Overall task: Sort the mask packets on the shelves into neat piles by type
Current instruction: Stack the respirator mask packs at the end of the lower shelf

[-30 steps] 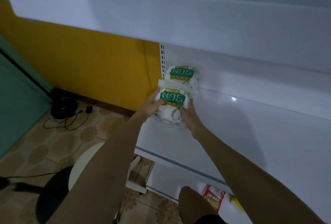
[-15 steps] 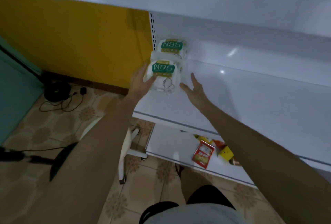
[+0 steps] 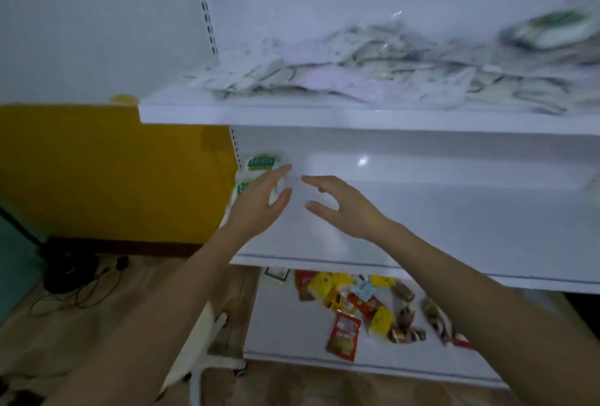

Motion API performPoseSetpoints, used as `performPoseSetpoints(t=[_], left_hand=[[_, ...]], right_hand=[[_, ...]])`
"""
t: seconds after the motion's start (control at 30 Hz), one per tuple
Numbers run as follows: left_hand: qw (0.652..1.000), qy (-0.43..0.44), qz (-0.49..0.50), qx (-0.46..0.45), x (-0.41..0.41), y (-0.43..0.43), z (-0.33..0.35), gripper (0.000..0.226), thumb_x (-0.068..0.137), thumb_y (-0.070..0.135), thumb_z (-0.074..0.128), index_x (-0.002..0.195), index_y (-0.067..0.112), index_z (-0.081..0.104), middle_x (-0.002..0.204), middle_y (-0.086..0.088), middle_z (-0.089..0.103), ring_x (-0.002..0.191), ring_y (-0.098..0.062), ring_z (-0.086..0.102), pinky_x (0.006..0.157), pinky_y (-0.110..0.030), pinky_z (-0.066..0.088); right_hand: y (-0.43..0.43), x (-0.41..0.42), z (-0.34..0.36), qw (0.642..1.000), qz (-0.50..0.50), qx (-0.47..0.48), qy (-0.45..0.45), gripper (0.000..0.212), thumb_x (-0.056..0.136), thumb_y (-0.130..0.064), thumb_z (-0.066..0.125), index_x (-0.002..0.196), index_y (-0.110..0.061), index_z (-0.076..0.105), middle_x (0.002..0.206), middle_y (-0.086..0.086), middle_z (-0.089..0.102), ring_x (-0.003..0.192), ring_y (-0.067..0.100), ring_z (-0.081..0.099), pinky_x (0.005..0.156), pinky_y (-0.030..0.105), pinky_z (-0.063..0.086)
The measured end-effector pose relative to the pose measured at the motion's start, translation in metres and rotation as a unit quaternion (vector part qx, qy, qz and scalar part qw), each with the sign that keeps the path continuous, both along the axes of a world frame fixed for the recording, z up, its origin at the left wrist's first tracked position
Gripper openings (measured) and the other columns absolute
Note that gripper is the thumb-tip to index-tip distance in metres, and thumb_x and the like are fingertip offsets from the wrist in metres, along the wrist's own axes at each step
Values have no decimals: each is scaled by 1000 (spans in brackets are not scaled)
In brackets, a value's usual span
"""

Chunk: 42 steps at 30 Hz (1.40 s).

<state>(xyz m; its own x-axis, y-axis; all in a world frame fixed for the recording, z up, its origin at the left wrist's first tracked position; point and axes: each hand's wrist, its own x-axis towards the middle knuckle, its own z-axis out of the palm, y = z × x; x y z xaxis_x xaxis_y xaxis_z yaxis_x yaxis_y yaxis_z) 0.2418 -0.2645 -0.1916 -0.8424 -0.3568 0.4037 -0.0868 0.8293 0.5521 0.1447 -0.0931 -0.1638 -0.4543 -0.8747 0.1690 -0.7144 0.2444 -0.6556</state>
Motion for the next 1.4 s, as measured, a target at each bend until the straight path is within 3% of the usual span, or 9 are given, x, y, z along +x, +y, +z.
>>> performPoseSetpoints(t=[0.17,0.27,0.43,0.7,0.83,1.0,1.17,1.3,1.4], left_hand=[[994,68,-27,-83,-36,76,72,51,90,40,42,136,19,46,135,-1,53,122,-19,50,101,-26,37],[985,123,-47,-116,-72,126,121,54,90,46,36,136,20,46,134,1,54,123,-16,49,98,-23,35],[980,153,-84,-93,-156,192,173,47,92,28,48,137,13,44,132,-7,54,120,-19,51,97,-20,33],[992,32,-104,-61,-285,235,197,48,96,27,49,142,21,36,137,-8,46,120,-20,48,90,-20,32],[989,-2,-126,-76,-353,237,202,51,95,27,50,143,21,33,139,-9,41,122,-21,45,90,-18,29],[984,-53,-146,-93,-435,243,211,50,99,30,42,145,21,28,147,-13,32,133,-26,35,107,-32,27],[981,-81,-148,-97,-497,246,216,48,101,25,36,147,17,25,152,-13,25,137,-27,28,111,-32,21],[972,-158,-134,-110,-536,245,213,60,99,28,42,149,17,12,157,-8,12,144,-22,13,117,-34,11],[963,-235,-130,-14,-545,242,215,75,95,30,50,150,21,1,157,-7,13,142,-22,19,115,-33,16]], right_hand=[[81,-38,64,992,5,-31,118,49,93,-36,52,139,-29,40,133,-8,48,110,-6,40,93,9,28],[137,-70,97,984,-19,-60,164,47,92,-37,53,137,-29,43,128,-6,52,104,-3,45,91,15,35],[216,-138,138,975,-86,-92,184,43,94,-30,52,136,-26,44,132,-2,52,107,11,54,91,20,38],[282,-246,154,965,-191,-103,149,43,95,-28,50,137,-26,43,130,2,52,109,14,54,90,23,38],[310,-298,159,946,-255,-135,145,39,95,-24,50,134,-22,47,123,2,53,98,12,53,84,20,39],[348,-360,179,914,-338,-172,147,37,96,-25,50,132,-22,48,120,3,55,95,14,53,80,29,46],[385,-426,186,895,-405,-160,100,39,96,-30,48,135,-26,44,129,5,51,99,16,52,69,25,43],[408,-477,182,888,-432,-141,70,42,95,-28,51,136,-23,43,132,11,50,106,22,52,80,29,39],[416,-508,182,889,-441,-115,41,48,93,-33,53,138,-22,40,136,14,47,113,26,51,84,30,38]])
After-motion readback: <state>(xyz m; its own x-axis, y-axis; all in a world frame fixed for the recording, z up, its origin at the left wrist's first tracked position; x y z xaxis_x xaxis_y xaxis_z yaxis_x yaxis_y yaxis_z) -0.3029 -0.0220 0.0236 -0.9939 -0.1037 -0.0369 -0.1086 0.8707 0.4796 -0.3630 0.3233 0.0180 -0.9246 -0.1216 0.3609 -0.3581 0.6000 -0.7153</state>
